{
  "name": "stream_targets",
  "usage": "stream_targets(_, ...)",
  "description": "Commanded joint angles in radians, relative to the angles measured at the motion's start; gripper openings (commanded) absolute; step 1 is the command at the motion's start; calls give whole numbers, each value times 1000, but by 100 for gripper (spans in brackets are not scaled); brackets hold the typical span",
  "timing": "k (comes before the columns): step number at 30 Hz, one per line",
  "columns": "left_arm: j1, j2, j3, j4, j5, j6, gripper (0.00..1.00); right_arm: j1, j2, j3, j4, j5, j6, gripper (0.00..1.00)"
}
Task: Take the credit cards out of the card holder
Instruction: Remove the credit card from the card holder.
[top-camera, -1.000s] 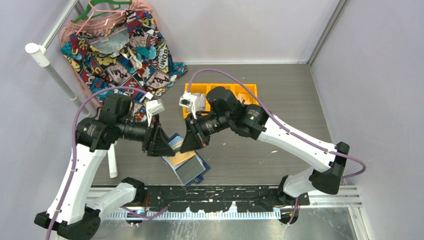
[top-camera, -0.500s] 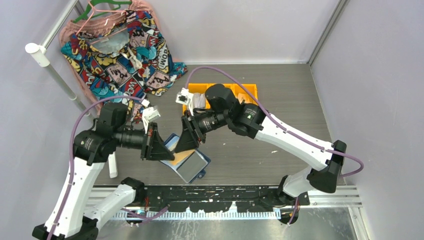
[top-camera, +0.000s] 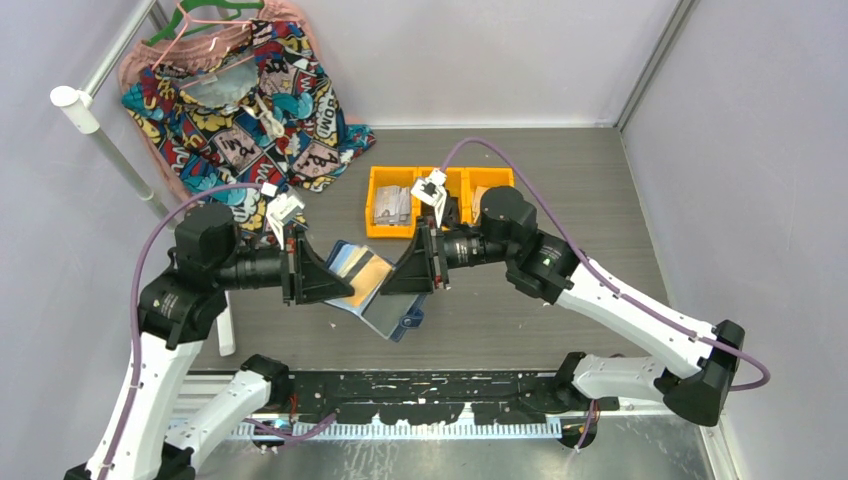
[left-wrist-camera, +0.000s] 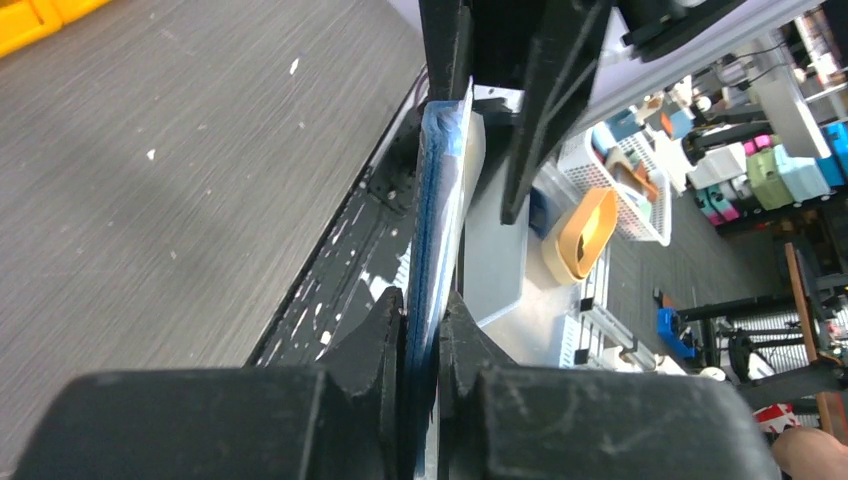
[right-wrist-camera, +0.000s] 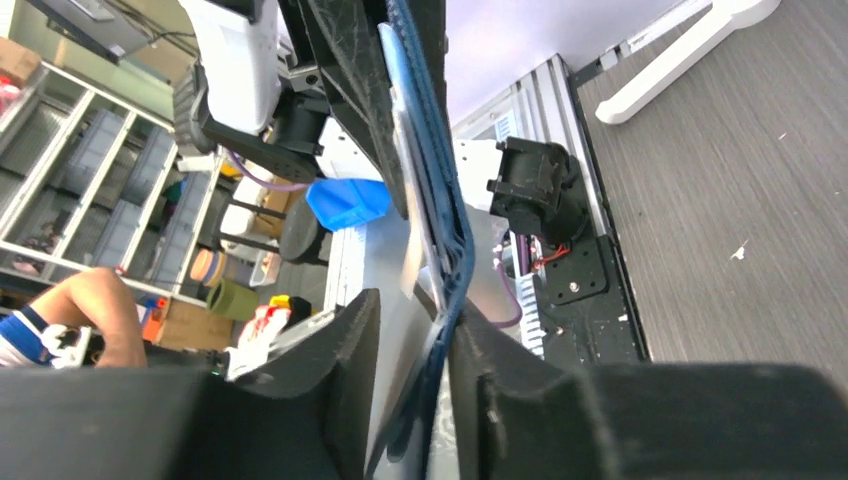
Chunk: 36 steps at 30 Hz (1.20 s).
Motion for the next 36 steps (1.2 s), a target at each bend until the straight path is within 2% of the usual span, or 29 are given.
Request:
stream_targets(1, -1, -22, 7, 84, 26, -64, 0, -13, -22, 34, 95, -37, 34, 24)
stream_targets(3, 0, -22, -1, 82, 40, -67, 4, -13, 2, 76, 18, -44, 6, 10)
stream_targets(4, 0, -20, -5, 80, 45, -70, 13, -12, 14, 98, -15, -49, -9, 7)
stream_targets(7, 0, -12, -18, 79, 80, -84, 37, -11, 42, 155, -95, -57, -41, 5)
stream_targets(11, 0, 2, -23, 80, 118, -98, 46, -9, 71, 204, -172, -68, -78, 3)
stream_targets(16, 0, 15, -25, 77, 147, -98, 42, 2, 106, 261, -267, -73, -137, 3)
stream_targets(23, -1, 13, -18, 66, 231, -104, 21, 2, 106, 273, -296, -75, -162, 3)
stream_targets(28, 0, 5, -10, 81, 277, -140, 15, 2, 106, 275, -309, -74, -171, 3)
stream_targets(30, -1, 3, -8, 81, 276, -145, 12, 1, 107, 278, -309, -79, -170, 9)
stream_targets(31, -1, 3, -8, 80, 275, -146, 10, 2, 107, 277, -307, -79, -170, 17)
stream_targets(33, 0, 2, -7, 82, 255, -156, 5, -1, 105, 279, -315, -64, -173, 38)
stream_targets(34, 0, 3, -7, 84, 242, -161, 3, -6, 99, 284, -327, -25, -177, 52)
stream_targets(36, -1, -2, -6, 84, 196, -159, 1, -31, 78, 296, -336, 65, -168, 66)
